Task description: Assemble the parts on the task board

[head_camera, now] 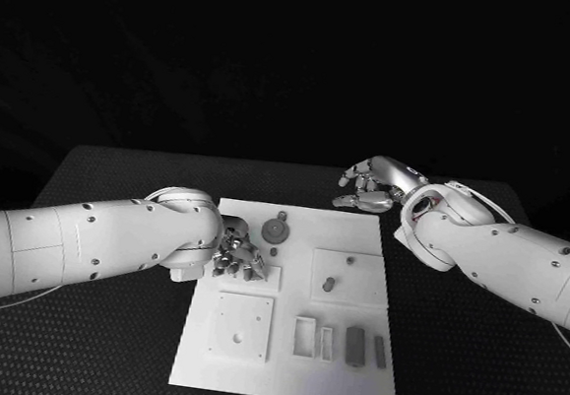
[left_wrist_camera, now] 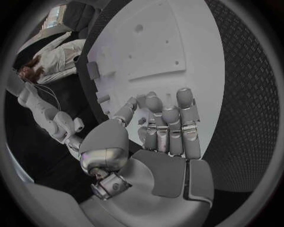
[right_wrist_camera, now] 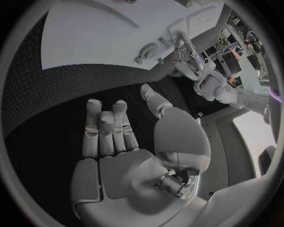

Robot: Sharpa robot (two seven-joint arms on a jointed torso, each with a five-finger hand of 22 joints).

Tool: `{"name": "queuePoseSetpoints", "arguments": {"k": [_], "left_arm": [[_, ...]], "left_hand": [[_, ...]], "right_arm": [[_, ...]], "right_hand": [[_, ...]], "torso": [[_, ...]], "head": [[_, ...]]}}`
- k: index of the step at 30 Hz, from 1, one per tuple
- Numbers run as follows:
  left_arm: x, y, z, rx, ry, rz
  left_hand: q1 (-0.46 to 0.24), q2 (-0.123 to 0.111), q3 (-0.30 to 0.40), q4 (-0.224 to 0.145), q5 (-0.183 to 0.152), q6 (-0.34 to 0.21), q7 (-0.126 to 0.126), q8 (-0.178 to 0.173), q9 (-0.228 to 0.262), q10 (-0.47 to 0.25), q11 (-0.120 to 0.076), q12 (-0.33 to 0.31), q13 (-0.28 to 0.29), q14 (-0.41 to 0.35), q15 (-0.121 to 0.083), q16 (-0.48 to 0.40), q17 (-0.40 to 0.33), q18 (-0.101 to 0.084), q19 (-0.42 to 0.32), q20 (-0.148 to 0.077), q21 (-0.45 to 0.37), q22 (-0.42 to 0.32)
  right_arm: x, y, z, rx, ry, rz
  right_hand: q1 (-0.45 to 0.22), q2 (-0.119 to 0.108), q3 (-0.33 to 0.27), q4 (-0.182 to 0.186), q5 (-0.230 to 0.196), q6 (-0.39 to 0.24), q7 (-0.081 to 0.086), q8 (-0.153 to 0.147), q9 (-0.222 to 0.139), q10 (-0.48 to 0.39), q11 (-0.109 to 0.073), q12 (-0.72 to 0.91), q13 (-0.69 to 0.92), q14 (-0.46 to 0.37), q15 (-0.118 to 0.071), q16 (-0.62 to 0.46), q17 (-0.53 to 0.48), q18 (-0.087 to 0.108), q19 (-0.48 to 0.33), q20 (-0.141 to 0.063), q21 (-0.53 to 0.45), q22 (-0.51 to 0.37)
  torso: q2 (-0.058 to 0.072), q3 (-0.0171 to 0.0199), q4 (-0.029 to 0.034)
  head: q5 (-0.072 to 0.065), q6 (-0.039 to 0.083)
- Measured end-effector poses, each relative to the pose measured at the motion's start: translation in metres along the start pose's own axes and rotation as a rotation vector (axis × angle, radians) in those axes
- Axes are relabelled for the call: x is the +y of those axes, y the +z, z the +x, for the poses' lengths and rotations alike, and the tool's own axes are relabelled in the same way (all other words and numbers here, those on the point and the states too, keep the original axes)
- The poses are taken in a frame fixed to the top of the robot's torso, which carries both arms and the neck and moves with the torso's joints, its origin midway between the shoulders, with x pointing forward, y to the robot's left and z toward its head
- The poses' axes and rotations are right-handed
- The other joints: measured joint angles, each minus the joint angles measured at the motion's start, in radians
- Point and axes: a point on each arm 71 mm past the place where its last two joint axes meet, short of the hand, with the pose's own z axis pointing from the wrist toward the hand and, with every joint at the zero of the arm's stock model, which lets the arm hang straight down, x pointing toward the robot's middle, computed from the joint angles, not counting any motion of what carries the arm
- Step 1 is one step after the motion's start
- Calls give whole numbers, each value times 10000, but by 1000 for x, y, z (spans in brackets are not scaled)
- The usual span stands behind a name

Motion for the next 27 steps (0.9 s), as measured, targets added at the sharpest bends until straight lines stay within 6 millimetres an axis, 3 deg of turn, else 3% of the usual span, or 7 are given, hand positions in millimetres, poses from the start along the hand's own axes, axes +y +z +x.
{"name": "queuePoseSetpoints", "arguments": {"k": [27], "left_arm": [[-2,2,-1,27,11,-15]], "left_hand": [[-315,-235,-60,190,0,-126,-125,-241,-73,-107,107,39,19,-93,51,43,-59,-1,-19,19,-1,-3]], "right_arm": [[0,0,0,0,4,0]], "right_hand": [[-40,-41,-56,56,0,24,24,0,-9,0,0,-1,-20,0,0,0,-9,0,0,1,0,0]], "torso": [[-5,2,5]], "head": [[-56,-4]]}}
